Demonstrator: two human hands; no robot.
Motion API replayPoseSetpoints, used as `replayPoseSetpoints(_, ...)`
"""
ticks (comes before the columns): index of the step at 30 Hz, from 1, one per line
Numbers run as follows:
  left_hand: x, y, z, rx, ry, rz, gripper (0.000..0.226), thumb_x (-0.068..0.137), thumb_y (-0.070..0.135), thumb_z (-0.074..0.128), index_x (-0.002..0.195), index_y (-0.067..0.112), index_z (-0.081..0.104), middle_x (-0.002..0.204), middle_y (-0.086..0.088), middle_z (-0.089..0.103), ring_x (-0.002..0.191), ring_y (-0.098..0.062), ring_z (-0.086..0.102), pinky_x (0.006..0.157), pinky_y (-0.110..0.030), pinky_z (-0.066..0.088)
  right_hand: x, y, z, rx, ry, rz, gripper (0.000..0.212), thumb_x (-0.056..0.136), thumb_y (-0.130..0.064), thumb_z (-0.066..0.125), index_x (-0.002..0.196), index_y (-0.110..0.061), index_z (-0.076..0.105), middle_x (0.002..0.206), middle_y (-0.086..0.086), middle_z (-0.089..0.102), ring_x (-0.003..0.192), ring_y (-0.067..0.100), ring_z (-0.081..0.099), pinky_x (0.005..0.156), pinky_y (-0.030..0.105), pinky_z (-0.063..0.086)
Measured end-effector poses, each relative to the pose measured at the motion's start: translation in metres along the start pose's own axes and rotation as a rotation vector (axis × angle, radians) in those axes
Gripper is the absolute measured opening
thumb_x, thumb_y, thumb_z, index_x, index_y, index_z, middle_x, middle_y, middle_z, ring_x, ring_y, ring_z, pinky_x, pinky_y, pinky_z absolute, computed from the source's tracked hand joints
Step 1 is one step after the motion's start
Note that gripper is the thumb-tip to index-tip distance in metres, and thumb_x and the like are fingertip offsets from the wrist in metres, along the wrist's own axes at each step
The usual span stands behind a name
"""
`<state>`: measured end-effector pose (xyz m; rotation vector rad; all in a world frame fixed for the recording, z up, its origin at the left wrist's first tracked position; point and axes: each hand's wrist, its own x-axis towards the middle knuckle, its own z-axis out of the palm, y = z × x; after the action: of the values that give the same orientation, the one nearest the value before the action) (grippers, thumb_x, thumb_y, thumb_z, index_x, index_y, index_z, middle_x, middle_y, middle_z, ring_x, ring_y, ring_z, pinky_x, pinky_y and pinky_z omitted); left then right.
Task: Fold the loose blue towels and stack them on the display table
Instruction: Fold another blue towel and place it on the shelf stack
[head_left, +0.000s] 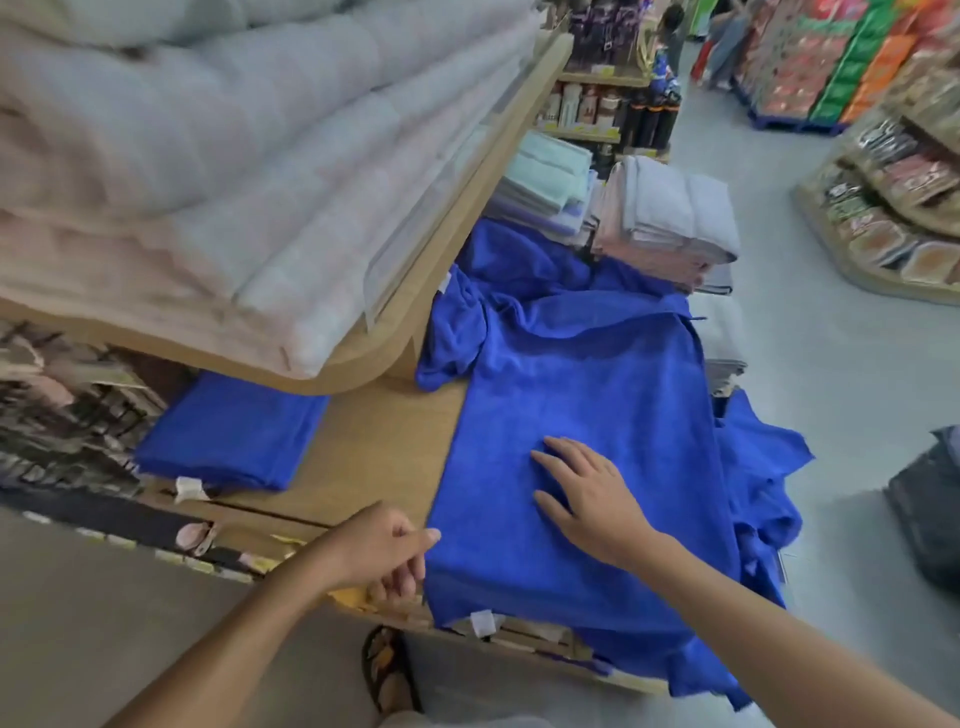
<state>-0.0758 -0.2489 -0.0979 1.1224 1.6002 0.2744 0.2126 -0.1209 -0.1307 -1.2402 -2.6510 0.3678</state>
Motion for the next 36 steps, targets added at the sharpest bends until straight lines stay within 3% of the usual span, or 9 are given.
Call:
replayPoseSetpoints(6,0.0,-0.041,0.03,0.195,0.008,-0.092,0.033,0.082,0.063,0.063,0.069,0.033,0.068,0.065,0.023,0.065,0.064,0.01,0.061,0.06,-0.012,0.046,-0.003,0.003,0.014,-0.061,0.104,-0.002,0.06,0.099,-0.058,0.037,0.148,-0.026,0.053,0.156,-0.005,0.046,0.147,0.02,0.038,0.117,0.038,0.032)
replayPoseSetpoints(11,0.005,-0.05,0.057,0.085,0.043,-0.042,0.016,0.089,0.042,0.068,0.091,0.026,0.068,0.083,0.021,0.072,0.087,-0.009,0.068,0.073,-0.02,0.051,-0.003,0.004,0.015,-0.05,0.112,-0.001,0.062,0.098,-0.059,0.036,0.147,-0.026,0.053,0.156,-0.006,0.047,0.147,0.019,0.037,0.117,0.037,0.031)
replayPoseSetpoints(14,-0.003,-0.042,0.058,-0.247,-0.095,-0.025,0.018,0.09,0.03,0.065,0.097,0.013,0.067,0.099,-0.004,0.074,0.093,-0.024,0.072,0.09,-0.045,0.058,-0.004,0.003,0.014,-0.008,0.124,-0.006,0.058,0.098,-0.057,0.042,0.145,-0.025,0.055,0.154,-0.006,0.048,0.146,0.019,0.039,0.117,0.037,0.032)
replayPoseSetpoints(18,-0.024,-0.01,0.049,-0.841,-0.272,-0.05,0.014,0.097,0.028,0.064,0.095,0.015,0.067,0.089,-0.015,0.069,0.074,-0.028,0.071,0.066,-0.042,0.061,-0.007,-0.002,0.004,0.127,0.133,-0.009,0.039,0.098,-0.04,0.063,0.134,-0.025,0.063,0.146,-0.008,0.054,0.139,0.018,0.047,0.115,0.036,0.035)
replayPoseSetpoints(23,-0.01,0.042,0.056,-1.269,-0.086,-0.076,0.029,0.105,0.017,0.047,0.109,-0.004,0.067,0.094,-0.022,0.074,0.076,-0.03,0.076,0.065,-0.041,0.064,-0.03,-0.039,-0.027,0.831,0.08,-0.025,0.025,0.095,-0.042,0.059,0.105,-0.022,0.069,0.105,-0.01,0.07,0.103,0.015,0.065,0.091,0.032,0.049)
replayPoseSetpoints(27,0.002,0.06,0.062,-1.452,-0.014,-0.078,0.034,0.107,0.013,0.04,0.118,-0.011,0.061,0.104,-0.028,0.073,0.085,-0.033,0.077,0.071,-0.04,0.064,-0.044,-0.062,-0.022,0.868,-0.014,-0.048,0.035,0.086,-0.035,0.077,0.116,-0.024,0.062,0.113,-0.011,0.066,0.11,0.015,0.065,0.089,0.026,0.052)
replayPoseSetpoints(30,0.006,0.059,0.055,-1.214,-0.025,-0.078,0.039,0.109,0.028,0.039,0.12,-0.002,0.062,0.11,-0.022,0.074,0.091,-0.033,0.076,0.061,-0.035,0.063,-0.035,-0.056,-0.017,0.941,0.173,0.16,0.023,0.092,-0.008,0.074,0.095,-0.03,0.069,0.092,-0.011,0.071,0.088,0.004,0.066,0.079,0.024,0.052)
replayPoseSetpoints(33,0.018,0.054,0.032,-0.422,0.311,-0.002,0.046,0.105,0.048,0.039,0.09,0.013,0.065,0.084,0.001,0.079,0.065,-0.025,0.075,0.044,-0.022,0.045,-0.026,-0.039,-0.02,1.081,0.265,0.347,0.025,0.096,-0.012,0.071,0.083,-0.033,0.073,0.085,-0.012,0.074,0.081,0.0,0.065,0.073,0.013,0.049)
replayPoseSetpoints(36,0.044,0.058,0.009,-0.101,0.621,0.13,0.027,0.097,0.038,0.056,0.08,0.019,0.065,0.074,0.009,0.073,0.066,-0.02,0.072,0.067,-0.035,0.056,-0.024,-0.028,-0.018,1.137,0.268,0.447,0.016,0.093,-0.019,0.076,0.081,-0.029,0.073,0.085,-0.01,0.073,0.08,0.004,0.066,0.071,0.018,0.052)
